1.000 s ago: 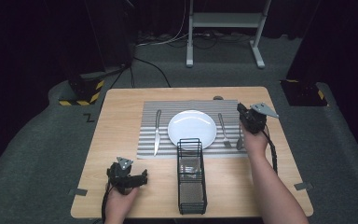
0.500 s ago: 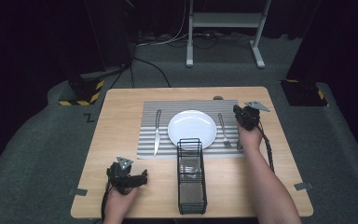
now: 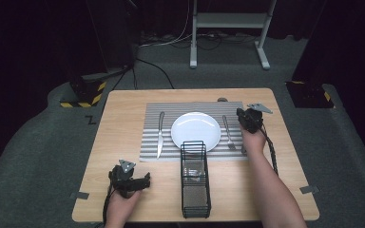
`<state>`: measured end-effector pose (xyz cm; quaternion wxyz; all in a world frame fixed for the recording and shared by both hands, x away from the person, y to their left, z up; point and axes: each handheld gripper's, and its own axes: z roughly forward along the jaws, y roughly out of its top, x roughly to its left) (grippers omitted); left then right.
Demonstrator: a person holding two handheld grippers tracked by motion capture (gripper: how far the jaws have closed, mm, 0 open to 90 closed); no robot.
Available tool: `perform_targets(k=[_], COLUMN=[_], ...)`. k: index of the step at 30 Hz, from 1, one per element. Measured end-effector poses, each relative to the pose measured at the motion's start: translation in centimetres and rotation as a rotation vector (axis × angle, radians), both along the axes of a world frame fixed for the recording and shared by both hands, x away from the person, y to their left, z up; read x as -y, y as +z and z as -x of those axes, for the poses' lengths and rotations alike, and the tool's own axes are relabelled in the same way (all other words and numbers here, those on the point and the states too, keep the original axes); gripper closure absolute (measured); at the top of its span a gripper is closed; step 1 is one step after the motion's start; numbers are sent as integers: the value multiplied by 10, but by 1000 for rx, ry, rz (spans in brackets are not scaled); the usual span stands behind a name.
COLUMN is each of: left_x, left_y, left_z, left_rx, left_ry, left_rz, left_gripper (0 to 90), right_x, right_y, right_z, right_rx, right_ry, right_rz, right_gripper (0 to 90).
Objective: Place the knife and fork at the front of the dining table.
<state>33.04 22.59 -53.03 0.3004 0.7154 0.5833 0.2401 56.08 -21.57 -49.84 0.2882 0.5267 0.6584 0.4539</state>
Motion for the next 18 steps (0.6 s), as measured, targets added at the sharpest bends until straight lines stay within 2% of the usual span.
perform_targets(k=[2, 4, 10, 14, 16, 18], left_x=[0, 0, 0, 0, 0, 0], left_y=[0, 0, 0, 0, 0, 0], left_z=[0, 0, 0, 0, 0, 0], left_rx=[0, 0, 0, 0, 0, 0], left_ry=[0, -1, -1, -1, -1, -2], left_rz=[-1, -1, -1, -1, -1, -1], left_gripper=[5, 4, 4, 4, 4, 4], right_x=[1, 2, 5, 6, 7, 7], right_y=[0, 1, 2, 7, 11, 14], right_z=[2, 5, 11, 18, 25, 37], right_rx=[-3, -8, -4, 12, 17, 27], right_ry=[-10, -11, -6, -3, 4, 15], right_rz=[2, -2, 15, 32, 33, 56], right_gripper=[757, 731, 725, 719, 716, 711])
